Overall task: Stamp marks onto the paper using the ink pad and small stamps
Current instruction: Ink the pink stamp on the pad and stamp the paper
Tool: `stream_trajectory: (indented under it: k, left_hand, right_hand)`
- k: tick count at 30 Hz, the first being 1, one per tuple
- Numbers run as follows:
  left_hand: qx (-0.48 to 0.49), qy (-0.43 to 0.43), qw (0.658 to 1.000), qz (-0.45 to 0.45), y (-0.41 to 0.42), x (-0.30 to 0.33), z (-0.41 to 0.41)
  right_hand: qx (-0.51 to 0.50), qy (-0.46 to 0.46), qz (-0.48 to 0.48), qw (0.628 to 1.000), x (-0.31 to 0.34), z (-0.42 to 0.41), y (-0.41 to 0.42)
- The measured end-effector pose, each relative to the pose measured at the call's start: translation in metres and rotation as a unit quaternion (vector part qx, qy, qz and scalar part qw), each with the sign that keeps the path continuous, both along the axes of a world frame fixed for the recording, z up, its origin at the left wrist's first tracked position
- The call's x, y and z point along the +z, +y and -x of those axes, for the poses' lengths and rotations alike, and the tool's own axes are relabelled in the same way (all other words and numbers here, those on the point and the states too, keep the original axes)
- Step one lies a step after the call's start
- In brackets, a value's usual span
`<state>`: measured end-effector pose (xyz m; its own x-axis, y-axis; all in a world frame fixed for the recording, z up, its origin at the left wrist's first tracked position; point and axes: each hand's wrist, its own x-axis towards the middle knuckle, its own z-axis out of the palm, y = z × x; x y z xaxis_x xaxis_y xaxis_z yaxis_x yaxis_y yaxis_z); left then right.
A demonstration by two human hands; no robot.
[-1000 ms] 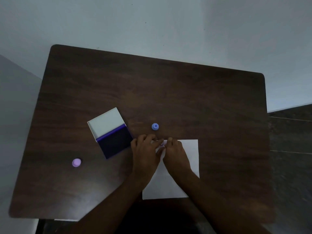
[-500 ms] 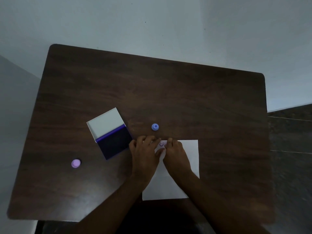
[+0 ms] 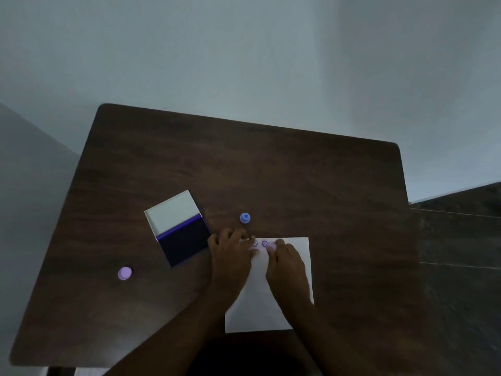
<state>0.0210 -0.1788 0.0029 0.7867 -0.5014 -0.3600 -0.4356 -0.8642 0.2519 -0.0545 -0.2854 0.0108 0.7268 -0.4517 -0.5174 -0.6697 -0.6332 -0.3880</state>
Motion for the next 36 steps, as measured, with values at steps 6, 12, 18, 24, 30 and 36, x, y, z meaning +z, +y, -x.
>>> stream_trajectory:
  k: [6, 12, 18, 24, 30, 36]
  left_hand:
    - [0.009, 0.006, 1.000, 0.006, -0.003, 0.000, -0.001]
    - [0.060, 0.015, 0.998, 0.031, 0.002, 0.007, 0.000]
    - [0.124, 0.082, 0.984, 0.099, 0.037, 0.020, -0.002]
    - [0.235, 0.289, 0.923, 0.095, 0.082, 0.030, -0.008]
    - [0.274, 0.020, 0.914, 0.298, 0.125, 0.050, 0.006]
    - [0.334, -0.027, 0.891, 0.305, 0.173, 0.040, 0.006]
  right_hand:
    - [-0.085, -0.152, 0.043, 0.984, 0.016, 0.045, 0.015]
    - [-0.114, -0.148, -0.002, 0.982, 0.016, 0.033, 0.019]
    - [-0.152, -0.168, -0.104, 0.969, 0.026, 0.012, 0.036]
    - [-0.120, -0.208, -0.158, 0.958, 0.029, -0.005, 0.066]
    - [-0.086, -0.248, -0.228, 0.937, 0.046, -0.035, 0.094]
    - [-0.125, -0.172, -0.339, 0.916, 0.059, -0.056, 0.122]
